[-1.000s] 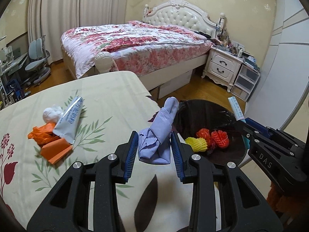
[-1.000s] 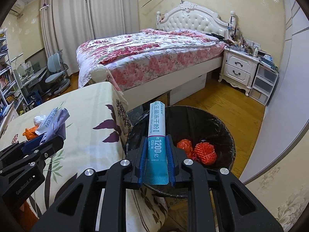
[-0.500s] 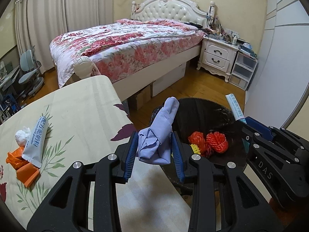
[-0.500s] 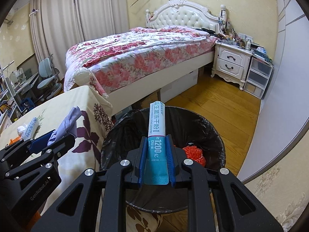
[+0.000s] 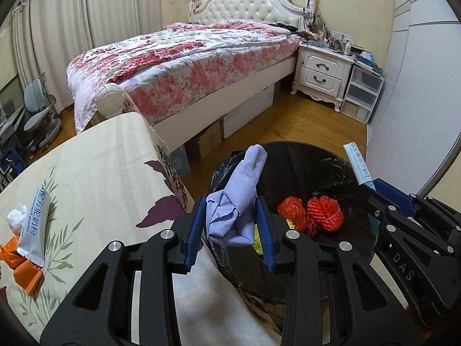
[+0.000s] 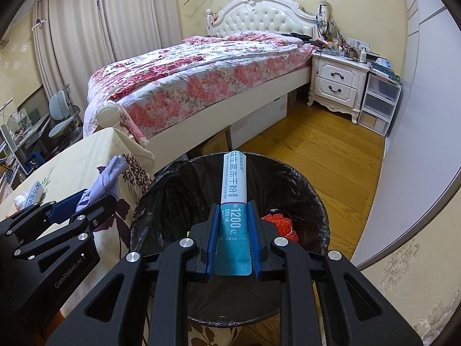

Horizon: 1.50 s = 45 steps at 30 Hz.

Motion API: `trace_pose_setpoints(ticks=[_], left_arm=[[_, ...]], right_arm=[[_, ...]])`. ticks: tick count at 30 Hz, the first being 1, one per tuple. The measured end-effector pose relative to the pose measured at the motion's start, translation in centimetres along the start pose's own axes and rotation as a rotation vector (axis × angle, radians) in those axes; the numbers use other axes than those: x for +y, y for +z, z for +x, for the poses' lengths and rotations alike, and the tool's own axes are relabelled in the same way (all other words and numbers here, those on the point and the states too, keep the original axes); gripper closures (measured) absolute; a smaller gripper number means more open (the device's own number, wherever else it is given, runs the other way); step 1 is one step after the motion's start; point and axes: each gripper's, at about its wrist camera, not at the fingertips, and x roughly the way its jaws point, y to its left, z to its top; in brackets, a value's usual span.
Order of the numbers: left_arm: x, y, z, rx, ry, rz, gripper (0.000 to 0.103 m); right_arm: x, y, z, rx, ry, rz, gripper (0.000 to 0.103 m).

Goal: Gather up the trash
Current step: 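Open both tools to drop the cloth and tube into the bin, then move both tools back toward the orange bags and white tube on the bed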

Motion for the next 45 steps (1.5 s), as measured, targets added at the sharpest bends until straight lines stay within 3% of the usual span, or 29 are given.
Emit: trace_pose_setpoints(ticks=[3,6,8,12,18,24,45], left_arm=[[-0.2,0.1,0.3,0.008,0.001,0.008,0.066],[-0.1,0.0,0.3,0.008,0.000,0.003,0.051],[-0.1,0.0,0.2,0.006,0.003,0.002,0.046],[0.3,-0.3,-0.1,0.002,0.020,0.000,0.034],[1.8,-0.8,-1.2,-0.007,0.053,-0.028,0.024],[4.5,-2.5,-3.3,-0.016,0.121,-0.050,0.023],[19.8,-11.2,-10.8,0.050,0.335,-0.267,0.023]], right_arm=[[-0.1,0.1,0.1,-0.004,-0.001,0.004,0.082],[0.1,-0.1,0.2,-0.001,-0.003,-0.005,0.078],[0.0,-0.2,0.0,-0.008,-0.015,-0.007,0.071],[-0.2,-0.4,-0.3,-0.008,-0.025,0.001,0.067],[0.0,-0.8,-0.9,-0.014,-0.038,0.004,0.046],[1.9,-1.6,-1.4,0.001,-0.002,0.009,0.036],[16.3,-5.4,-2.1,0.081,0.224,-0.207,0.034]])
